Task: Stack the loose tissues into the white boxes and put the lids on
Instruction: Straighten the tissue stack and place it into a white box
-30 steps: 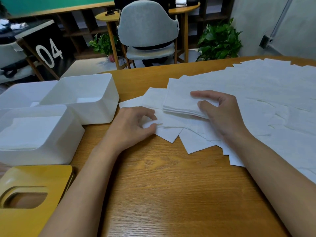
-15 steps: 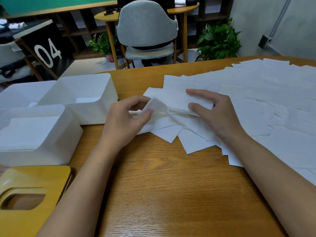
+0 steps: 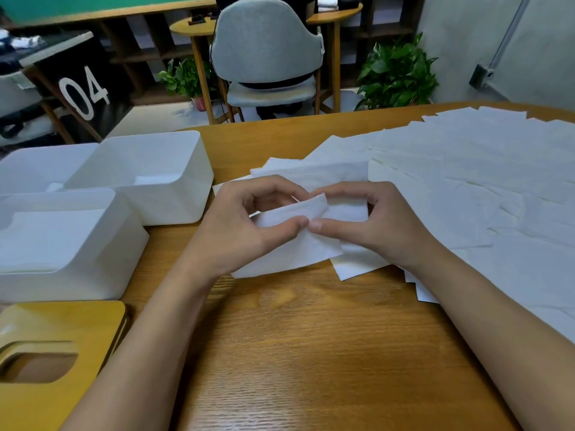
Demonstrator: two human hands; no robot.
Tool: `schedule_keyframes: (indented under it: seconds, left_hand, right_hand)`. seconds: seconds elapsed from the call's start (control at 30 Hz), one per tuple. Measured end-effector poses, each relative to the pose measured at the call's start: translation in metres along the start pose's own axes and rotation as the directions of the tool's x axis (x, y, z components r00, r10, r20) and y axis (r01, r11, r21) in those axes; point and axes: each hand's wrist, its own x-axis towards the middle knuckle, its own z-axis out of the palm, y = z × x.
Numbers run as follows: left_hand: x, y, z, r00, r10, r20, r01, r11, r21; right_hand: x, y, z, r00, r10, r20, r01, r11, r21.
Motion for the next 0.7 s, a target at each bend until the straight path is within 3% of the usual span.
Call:
schedule_keyframes:
  seconds: [0.13,0.23,0.33,0.43,0.7]
  left_hand:
    - [0.001,-0.007,0.001,0.996,-0.04,-0.085,0.043,0.999,0.028]
    - [0.004,-0.011,-0.002,0.985,-0.093,-0.145,0.088,0.995,-0.042]
    - [0.005,-0.01,-0.002,0.979,-0.111,-0.17,0.092,0.989,-0.113]
    - [0.005,-0.009,0.001,0.973,-0.114,-0.2,0.089,0.987,-0.132]
    - [0.006,-0.01,0.012,0.956,-0.193,-0.22,0.151,0.969,-0.196]
  right_hand:
    - [0.002,0.004,0.0,0.994,0.023,-0.102,-0.025,1.0,-0.011]
    - [0.005,0.006,-0.004,0.984,0.083,-0.156,-0.072,0.995,0.073]
    - [0.003,0.001,-0.004,0.993,0.107,-0.049,-0.099,0.985,0.143]
    - [0.001,-0.003,0.001,0.995,0.077,0.057,-0.082,0.993,0.084]
    - [-0.001,-0.003,0.01,0.997,0.032,0.069,-0.03,0.999,-0.04]
